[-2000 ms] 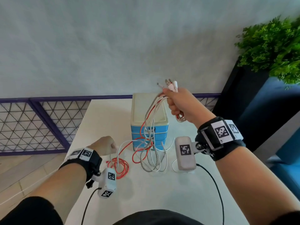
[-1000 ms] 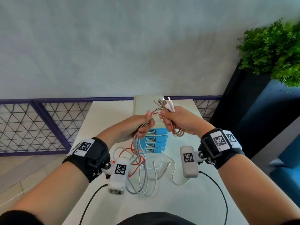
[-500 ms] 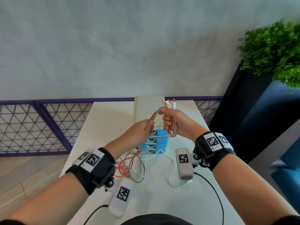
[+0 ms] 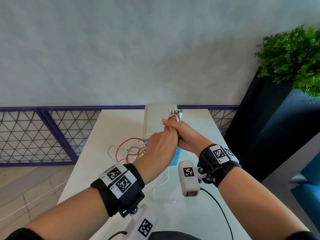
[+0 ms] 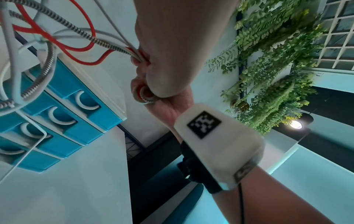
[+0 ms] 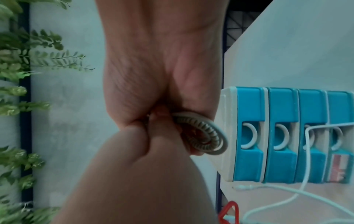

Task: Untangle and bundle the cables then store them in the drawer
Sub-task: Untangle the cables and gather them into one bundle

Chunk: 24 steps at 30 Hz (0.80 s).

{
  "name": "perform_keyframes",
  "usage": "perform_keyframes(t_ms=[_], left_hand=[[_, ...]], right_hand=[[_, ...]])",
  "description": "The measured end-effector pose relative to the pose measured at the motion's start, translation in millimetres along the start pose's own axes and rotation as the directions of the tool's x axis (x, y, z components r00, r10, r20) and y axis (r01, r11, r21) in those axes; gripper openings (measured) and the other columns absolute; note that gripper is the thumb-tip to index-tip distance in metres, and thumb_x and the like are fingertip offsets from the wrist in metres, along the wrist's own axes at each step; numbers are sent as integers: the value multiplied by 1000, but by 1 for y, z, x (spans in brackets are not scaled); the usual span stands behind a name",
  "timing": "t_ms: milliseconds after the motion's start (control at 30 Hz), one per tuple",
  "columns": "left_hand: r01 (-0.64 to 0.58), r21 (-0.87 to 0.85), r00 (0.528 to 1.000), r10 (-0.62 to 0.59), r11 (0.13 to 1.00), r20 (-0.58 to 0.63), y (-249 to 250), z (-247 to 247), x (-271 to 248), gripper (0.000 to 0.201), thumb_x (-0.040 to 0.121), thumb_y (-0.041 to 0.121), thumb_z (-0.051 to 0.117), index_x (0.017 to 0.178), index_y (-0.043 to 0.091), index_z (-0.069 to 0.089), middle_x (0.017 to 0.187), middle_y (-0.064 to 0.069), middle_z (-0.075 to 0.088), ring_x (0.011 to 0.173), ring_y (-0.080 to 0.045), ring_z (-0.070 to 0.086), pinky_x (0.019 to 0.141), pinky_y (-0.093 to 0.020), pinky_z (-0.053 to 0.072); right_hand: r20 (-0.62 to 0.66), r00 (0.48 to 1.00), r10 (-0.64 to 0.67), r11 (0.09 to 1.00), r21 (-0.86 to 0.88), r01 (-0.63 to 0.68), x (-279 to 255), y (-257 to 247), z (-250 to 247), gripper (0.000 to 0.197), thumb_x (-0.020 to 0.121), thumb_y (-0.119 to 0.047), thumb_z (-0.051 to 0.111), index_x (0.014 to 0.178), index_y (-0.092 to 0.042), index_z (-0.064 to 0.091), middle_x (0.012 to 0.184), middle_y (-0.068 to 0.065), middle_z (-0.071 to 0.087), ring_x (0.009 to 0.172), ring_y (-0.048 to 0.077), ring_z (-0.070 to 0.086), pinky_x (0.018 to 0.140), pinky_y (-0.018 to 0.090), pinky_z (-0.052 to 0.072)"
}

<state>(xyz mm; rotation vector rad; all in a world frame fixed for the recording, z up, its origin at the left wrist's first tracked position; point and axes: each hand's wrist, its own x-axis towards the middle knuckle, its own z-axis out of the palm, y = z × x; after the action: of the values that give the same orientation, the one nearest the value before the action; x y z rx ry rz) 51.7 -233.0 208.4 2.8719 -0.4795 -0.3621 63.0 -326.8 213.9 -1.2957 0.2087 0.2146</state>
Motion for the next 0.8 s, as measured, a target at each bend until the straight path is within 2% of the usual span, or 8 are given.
perform_keyframes(t_ms=[67, 133, 200, 300, 433, 600, 700, 800], left_hand=[[-253, 139, 955, 270, 958, -124, -1, -3, -1, 27, 97, 6, 34, 122, -2, 41, 102, -16, 60, 84, -32, 62, 64, -35, 38], [-345, 49, 906, 346, 937, -244, -14, -9, -6, 27, 99, 13, 34, 122, 1, 39, 90, -10, 57, 74, -26, 57, 55, -30, 31], [-351, -24, 917, 338, 936, -211, -11, -5, -2, 28, 101, 24, 33, 117, 3, 42, 77, -6, 52, 63, -21, 51, 50, -30, 31], [-369, -269, 929, 355, 890, -100, -18, -4, 3, 37, 100, 39, 35, 99, 6, 53, 76, -6, 63, 68, -22, 61, 61, -30, 47], [-408, -458, 895, 445, 790, -30, -28, -1, 3, 31, 98, 35, 43, 88, 10, 57, 62, 4, 60, 53, -9, 56, 47, -8, 38], [-426, -585, 865, 500, 690, -40, -42, 8, 4, 21, 97, 28, 44, 79, 23, 52, 64, 7, 58, 55, -4, 50, 54, -16, 38], [-392, -549, 859, 507, 738, 67, -60, 31, 11, 22, 96, 30, 48, 79, 18, 56, 68, 8, 59, 59, -1, 49, 60, -17, 41], [-320, -563, 878, 462, 762, 126, -77, 54, 19, 17, 94, 35, 52, 93, 21, 60, 83, 6, 64, 72, -6, 52, 74, -27, 47]], right_hand=[[-78, 997, -29, 999, -26, 28, 3, 2, -1, 20, 96, -28, 56, 85, -11, 60, 67, 0, 54, 61, 11, 53, 64, 25, 44], [-126, 990, -61, 997, -57, 54, 6, 3, -3, 22, 98, -30, 53, 89, -11, 59, 67, -2, 53, 62, 10, 51, 64, 25, 42], [-131, 987, -94, 996, -19, 92, 8, 1, -4, 24, 99, -31, 51, 84, -12, 55, 64, -3, 48, 60, 11, 47, 61, 23, 41], [-157, 980, -121, 978, 152, 145, 8, -4, -8, 30, 99, -31, 49, 75, -15, 45, 57, -4, 40, 52, 10, 41, 50, 21, 43], [-173, 980, -101, 932, 328, 154, 10, -4, -10, 36, 98, -38, 51, 70, -16, 42, 56, -3, 38, 49, 11, 42, 52, 27, 47], [-244, 966, -90, 848, 490, 203, 11, -5, -7, 38, 99, -40, 47, 70, -16, 41, 60, 0, 48, 50, 12, 53, 54, 26, 51], [-270, 956, -111, 843, 484, 234, 11, -13, -6, 38, 98, -44, 46, 71, -19, 39, 49, -6, 40, 34, 5, 36, 35, 17, 34], [-287, 944, -160, 894, 362, 262, 10, -18, 0, 39, 97, -43, 50, 69, -19, 37, 43, -7, 28, 30, 4, 24, 30, 17, 22]])
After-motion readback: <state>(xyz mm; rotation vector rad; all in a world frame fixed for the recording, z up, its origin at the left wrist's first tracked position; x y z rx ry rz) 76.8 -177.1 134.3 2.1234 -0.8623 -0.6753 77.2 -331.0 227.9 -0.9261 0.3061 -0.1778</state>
